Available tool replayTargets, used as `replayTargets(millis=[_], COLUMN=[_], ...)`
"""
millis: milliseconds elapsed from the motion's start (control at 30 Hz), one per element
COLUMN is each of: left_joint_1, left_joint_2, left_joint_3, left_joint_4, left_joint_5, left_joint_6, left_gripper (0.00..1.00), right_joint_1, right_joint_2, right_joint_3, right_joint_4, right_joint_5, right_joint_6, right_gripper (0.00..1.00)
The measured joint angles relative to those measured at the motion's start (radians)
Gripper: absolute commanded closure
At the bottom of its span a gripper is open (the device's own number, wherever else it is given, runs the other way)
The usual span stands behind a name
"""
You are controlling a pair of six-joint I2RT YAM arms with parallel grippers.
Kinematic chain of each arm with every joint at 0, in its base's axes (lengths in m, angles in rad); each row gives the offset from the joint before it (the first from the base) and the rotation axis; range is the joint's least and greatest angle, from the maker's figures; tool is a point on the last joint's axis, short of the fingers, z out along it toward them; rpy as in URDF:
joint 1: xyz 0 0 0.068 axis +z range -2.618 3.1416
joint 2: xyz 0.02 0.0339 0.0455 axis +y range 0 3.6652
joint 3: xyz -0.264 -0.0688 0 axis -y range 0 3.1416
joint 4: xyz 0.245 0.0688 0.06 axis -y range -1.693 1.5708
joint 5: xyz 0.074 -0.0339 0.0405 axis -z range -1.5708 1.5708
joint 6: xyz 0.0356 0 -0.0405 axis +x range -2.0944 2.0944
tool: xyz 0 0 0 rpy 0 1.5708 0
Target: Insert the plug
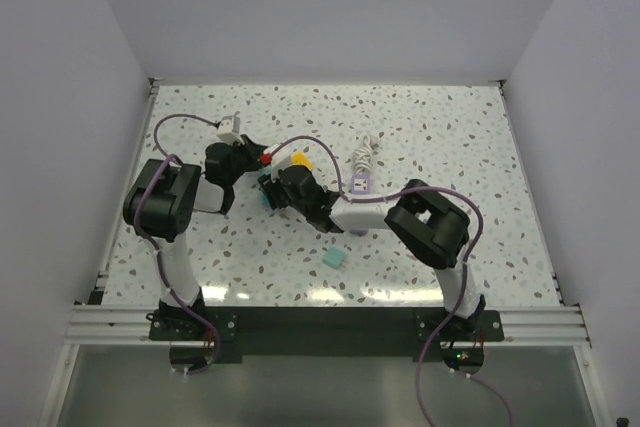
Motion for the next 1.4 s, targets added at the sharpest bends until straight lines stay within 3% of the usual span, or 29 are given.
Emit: replayTargets(millis=[400, 600, 700, 733, 800, 1033, 1167, 1233, 1400], left_joint_1=[0.0, -0.002, -0.004, -0.007, -0.014, -0.029, -0.029, -0.029, -0.029], left_joint_2=[0.0, -0.004, -0.019, -0.031, -0.061, -0.278, -0.446, -0.519, -0.631], left_joint_3=[-0.012, -0.013, -0.02, -0.027, -0.049, -0.082, -0.093, -0.107, -0.132], left_joint_4=[0.021, 0.018, 0.004, -0.011, -0.063, -0.263, -0.302, -0.318, -0.397], left_joint_5=[-0.006, -0.01, -0.016, -0.02, -0.021, -0.069, -0.121, -0.148, -0.199], left_joint_6=[0.0, 0.0, 0.005, 0.008, 0.01, 0.028, 0.035, 0.038, 0.053], left_gripper=[0.98, 0.95, 0.6, 0.42, 0.26, 0.07, 0.02, 0.0, 0.0], right_joint_1=[0.003, 0.004, 0.004, 0.004, 0.004, 0.004, 0.002, -0.001, -0.012], right_joint_2=[0.027, 0.022, 0.019, 0.018, 0.018, 0.012, -0.01, -0.019, -0.032], right_joint_3=[0.035, 0.033, 0.034, 0.035, 0.04, 0.043, 0.028, 0.023, 0.024], right_joint_4=[-0.036, -0.035, -0.039, -0.043, -0.053, -0.069, -0.09, -0.104, -0.126], right_joint_5=[0.022, 0.026, 0.027, 0.028, 0.03, 0.032, 0.032, 0.029, 0.004], right_joint_6=[0.027, 0.03, 0.031, 0.031, 0.033, 0.039, 0.039, 0.039, 0.033], right_gripper=[1.0, 1.0, 1.0, 1.0, 1.0, 1.0, 0.79, 0.64, 0.45])
